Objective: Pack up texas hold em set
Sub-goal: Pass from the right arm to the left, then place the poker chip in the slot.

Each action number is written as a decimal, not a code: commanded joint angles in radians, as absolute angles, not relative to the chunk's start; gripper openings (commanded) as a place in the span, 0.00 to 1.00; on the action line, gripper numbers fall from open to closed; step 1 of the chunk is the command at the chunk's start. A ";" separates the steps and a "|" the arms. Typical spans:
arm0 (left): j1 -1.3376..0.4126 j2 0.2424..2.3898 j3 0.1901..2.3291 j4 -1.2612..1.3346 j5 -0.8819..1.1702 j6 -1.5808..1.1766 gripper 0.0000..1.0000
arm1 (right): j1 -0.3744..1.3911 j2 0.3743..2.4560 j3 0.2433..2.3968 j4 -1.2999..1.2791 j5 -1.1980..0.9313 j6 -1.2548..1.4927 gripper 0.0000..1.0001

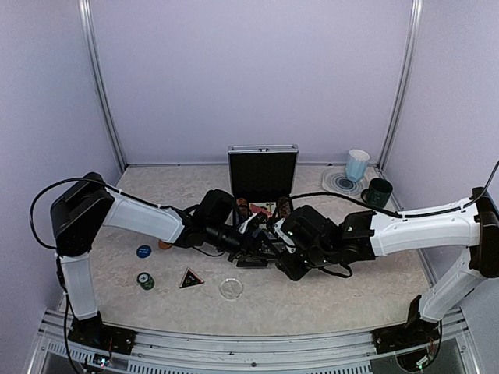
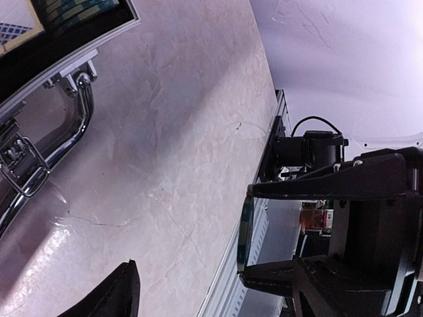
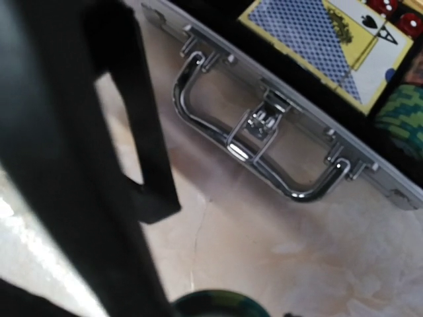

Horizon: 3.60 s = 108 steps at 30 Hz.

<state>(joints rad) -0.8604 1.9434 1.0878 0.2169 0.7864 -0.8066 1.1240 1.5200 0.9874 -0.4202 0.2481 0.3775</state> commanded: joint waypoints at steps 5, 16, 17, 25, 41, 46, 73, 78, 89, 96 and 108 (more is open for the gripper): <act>-0.877 1.992 1.126 0.289 0.852 -0.835 0.74 | 1.150 1.504 1.016 -0.406 0.264 0.360 0.44; -0.882 2.018 1.125 0.351 0.890 -0.870 0.59 | 1.167 1.521 1.021 -0.403 0.265 0.350 0.44; -0.881 2.021 1.124 0.358 0.893 -0.873 0.58 | 1.169 1.522 1.023 -0.402 0.265 0.351 0.44; -0.882 2.032 1.122 0.395 0.917 -0.895 0.43 | 1.170 1.529 1.028 -0.409 0.270 0.348 0.44; -0.877 2.034 1.109 0.519 0.971 -0.967 0.00 | 1.173 1.550 1.035 -0.423 0.320 0.349 0.48; -0.854 1.993 1.114 0.500 0.962 -0.892 0.00 | 1.173 1.472 1.014 -0.403 0.289 0.354 0.87; -0.941 2.185 1.882 -0.573 0.366 0.615 0.00 | 0.866 1.075 0.740 -0.432 0.349 0.682 0.99; -0.947 2.204 1.877 -0.567 0.303 0.677 0.00 | 0.851 1.044 0.711 -0.444 0.362 0.713 0.99; -0.957 2.269 1.897 -0.525 0.200 0.762 0.00 | 0.842 1.056 0.707 -0.445 0.354 0.719 0.99; -0.958 2.299 1.898 -0.478 0.161 0.772 0.00 | 0.842 1.072 0.709 -0.444 0.350 0.720 0.99; -0.949 2.313 1.892 -0.429 0.130 0.772 0.00 | 0.841 1.118 0.740 -0.440 0.355 0.702 0.99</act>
<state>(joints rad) -0.9516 2.2940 1.8736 -0.4721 0.1570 0.7643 0.8513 1.1027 0.7082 -0.4301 0.3416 0.7063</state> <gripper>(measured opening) 0.024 0.992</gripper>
